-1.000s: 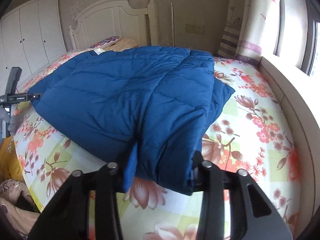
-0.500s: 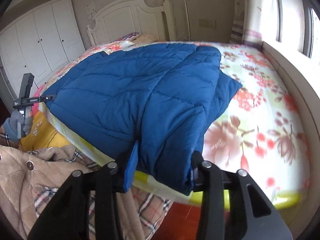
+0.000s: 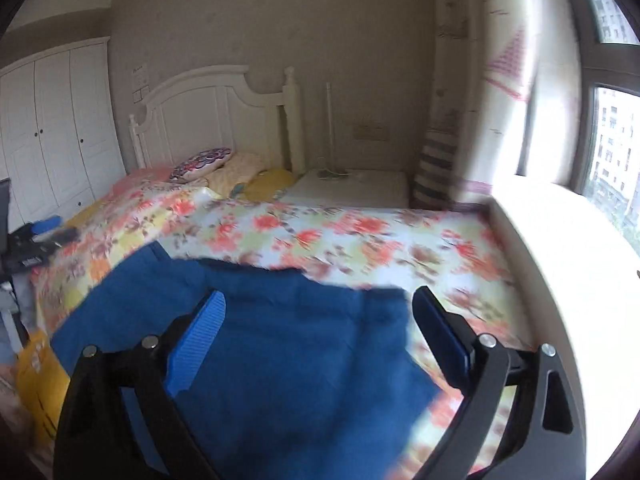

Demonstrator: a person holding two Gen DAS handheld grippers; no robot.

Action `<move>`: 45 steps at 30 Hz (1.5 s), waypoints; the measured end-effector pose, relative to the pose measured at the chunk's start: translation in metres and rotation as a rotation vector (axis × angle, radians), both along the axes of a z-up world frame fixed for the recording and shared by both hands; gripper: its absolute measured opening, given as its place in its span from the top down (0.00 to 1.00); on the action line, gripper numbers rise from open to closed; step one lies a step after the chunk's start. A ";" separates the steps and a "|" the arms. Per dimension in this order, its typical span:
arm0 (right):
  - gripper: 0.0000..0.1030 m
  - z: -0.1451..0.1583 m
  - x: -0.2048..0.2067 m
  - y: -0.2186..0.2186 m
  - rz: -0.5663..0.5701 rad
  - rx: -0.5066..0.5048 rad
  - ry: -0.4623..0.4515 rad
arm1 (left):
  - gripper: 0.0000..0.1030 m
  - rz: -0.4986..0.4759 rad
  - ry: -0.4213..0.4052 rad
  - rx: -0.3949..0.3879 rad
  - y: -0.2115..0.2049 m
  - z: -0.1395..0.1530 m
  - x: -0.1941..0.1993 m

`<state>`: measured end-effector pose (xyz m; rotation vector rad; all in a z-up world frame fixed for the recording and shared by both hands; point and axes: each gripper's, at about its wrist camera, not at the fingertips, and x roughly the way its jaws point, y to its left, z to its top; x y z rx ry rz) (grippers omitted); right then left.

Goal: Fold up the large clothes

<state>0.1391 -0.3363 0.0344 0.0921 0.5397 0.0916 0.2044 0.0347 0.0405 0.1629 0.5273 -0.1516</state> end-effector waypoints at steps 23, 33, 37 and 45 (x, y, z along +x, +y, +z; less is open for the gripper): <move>0.38 -0.096 0.139 0.105 0.093 -0.124 0.269 | 0.04 0.068 0.356 -0.070 -0.030 -0.131 0.147; 0.49 -0.115 0.150 0.155 0.238 -0.176 0.354 | 0.04 0.052 0.385 -0.135 -0.021 -0.133 0.151; 0.40 -0.084 0.132 0.101 0.050 -0.185 0.242 | 0.04 0.051 0.380 -0.137 -0.021 -0.132 0.150; 0.45 -0.134 0.116 -0.055 -0.212 0.246 0.309 | 0.04 0.048 0.357 -0.150 -0.021 -0.128 0.146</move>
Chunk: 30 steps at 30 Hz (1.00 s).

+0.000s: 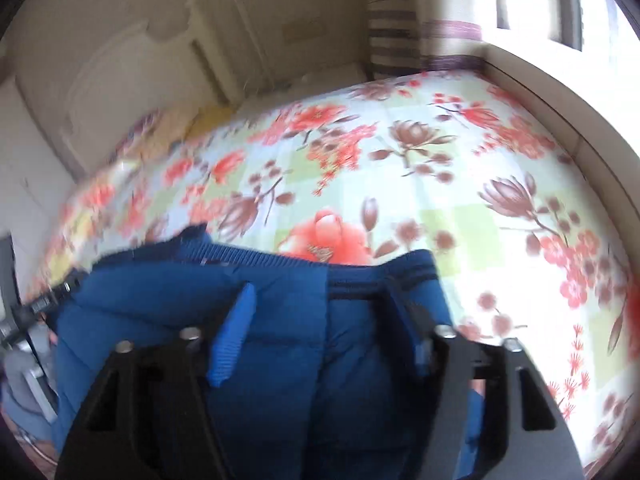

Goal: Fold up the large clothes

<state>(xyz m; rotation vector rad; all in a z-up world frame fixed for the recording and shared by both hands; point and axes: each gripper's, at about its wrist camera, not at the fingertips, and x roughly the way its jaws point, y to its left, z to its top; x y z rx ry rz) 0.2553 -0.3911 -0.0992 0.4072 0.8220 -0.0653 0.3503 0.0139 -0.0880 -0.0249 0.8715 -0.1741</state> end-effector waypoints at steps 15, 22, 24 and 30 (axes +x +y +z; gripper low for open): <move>0.44 0.000 0.001 0.007 0.006 -0.058 0.002 | 0.04 -0.247 -0.134 0.340 -0.133 0.000 -0.080; 0.44 -0.001 0.001 0.007 0.005 -0.059 0.002 | 0.04 -0.070 -0.115 0.150 -0.038 0.036 -0.048; 0.43 -0.001 0.001 0.007 0.006 -0.055 0.001 | 0.04 0.001 -0.044 0.123 0.000 0.024 -0.029; 0.43 -0.002 0.001 0.007 0.005 -0.054 -0.001 | 0.04 0.060 0.081 -0.023 0.037 -0.005 -0.009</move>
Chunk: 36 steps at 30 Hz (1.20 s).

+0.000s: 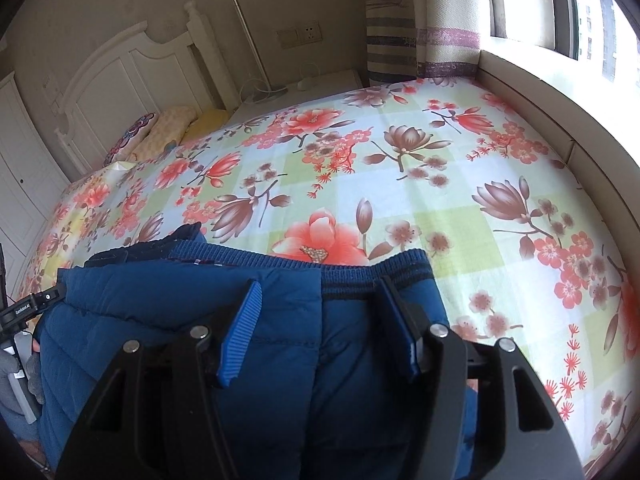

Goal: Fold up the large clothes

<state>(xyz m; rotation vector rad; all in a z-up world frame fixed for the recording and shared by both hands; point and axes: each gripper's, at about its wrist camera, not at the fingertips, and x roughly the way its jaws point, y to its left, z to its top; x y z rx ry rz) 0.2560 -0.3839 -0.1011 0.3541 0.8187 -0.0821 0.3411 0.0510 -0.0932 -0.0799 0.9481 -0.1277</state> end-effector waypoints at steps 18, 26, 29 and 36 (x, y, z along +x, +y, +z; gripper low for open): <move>0.18 0.016 -0.056 0.180 0.388 -0.376 -0.050 | 0.04 0.032 -0.034 -0.020 0.008 0.003 -0.008; 0.18 0.017 -0.092 0.074 0.087 -0.197 -0.067 | 0.04 0.034 -0.030 -0.035 0.010 0.003 -0.007; 0.16 0.008 -0.088 0.059 0.096 -0.100 -0.057 | 0.04 0.034 -0.032 -0.041 0.011 0.002 -0.007; 0.16 0.027 -0.104 0.070 0.107 -0.160 -0.110 | 0.04 -0.011 -0.200 0.008 -0.004 0.047 -0.064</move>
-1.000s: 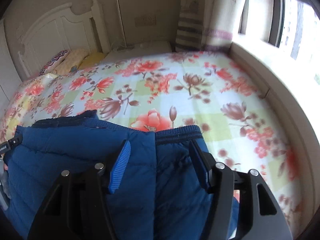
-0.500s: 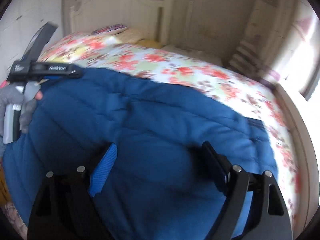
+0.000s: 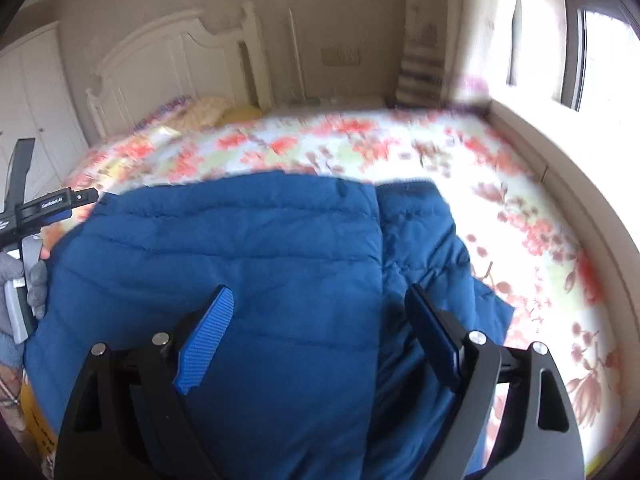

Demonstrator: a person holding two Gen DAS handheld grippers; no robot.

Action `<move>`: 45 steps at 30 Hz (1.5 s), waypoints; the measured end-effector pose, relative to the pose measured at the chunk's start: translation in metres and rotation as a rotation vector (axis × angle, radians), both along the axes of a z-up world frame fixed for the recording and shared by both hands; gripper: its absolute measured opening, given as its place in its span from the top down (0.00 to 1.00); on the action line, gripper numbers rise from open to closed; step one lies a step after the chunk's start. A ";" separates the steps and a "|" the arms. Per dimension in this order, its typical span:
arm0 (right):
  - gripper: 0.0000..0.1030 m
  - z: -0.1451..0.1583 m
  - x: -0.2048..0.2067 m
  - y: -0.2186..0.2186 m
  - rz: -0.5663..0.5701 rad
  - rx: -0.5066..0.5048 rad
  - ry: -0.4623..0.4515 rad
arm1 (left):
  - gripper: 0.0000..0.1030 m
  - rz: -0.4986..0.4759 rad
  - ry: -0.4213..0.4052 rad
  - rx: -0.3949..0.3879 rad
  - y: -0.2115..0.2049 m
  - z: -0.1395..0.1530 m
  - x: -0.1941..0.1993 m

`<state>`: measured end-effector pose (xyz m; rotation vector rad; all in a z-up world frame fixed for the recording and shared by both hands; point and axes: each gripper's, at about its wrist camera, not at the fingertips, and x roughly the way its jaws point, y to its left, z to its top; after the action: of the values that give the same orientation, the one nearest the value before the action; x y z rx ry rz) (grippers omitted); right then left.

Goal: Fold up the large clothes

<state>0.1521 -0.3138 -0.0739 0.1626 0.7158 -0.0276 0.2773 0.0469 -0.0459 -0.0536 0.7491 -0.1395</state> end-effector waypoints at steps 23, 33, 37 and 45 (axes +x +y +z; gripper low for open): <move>0.04 0.000 -0.053 0.035 0.141 -0.216 0.021 | 0.04 -0.055 -0.055 0.090 0.018 -0.037 -0.119; 0.07 -0.006 -0.070 0.023 0.078 -0.163 0.023 | 0.05 0.034 -0.034 0.088 0.044 -0.042 -0.143; 0.07 0.010 -0.090 0.069 0.213 -0.201 -0.082 | 0.04 -0.041 -0.141 0.116 0.008 -0.020 -0.183; 0.03 -0.027 -0.081 0.102 0.317 -0.234 -0.027 | 0.04 0.175 -0.180 0.305 0.014 -0.035 -0.174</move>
<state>0.0709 -0.2114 -0.1014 -0.1753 0.6988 0.1930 0.1030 0.0613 -0.0812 0.1813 0.5756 0.1362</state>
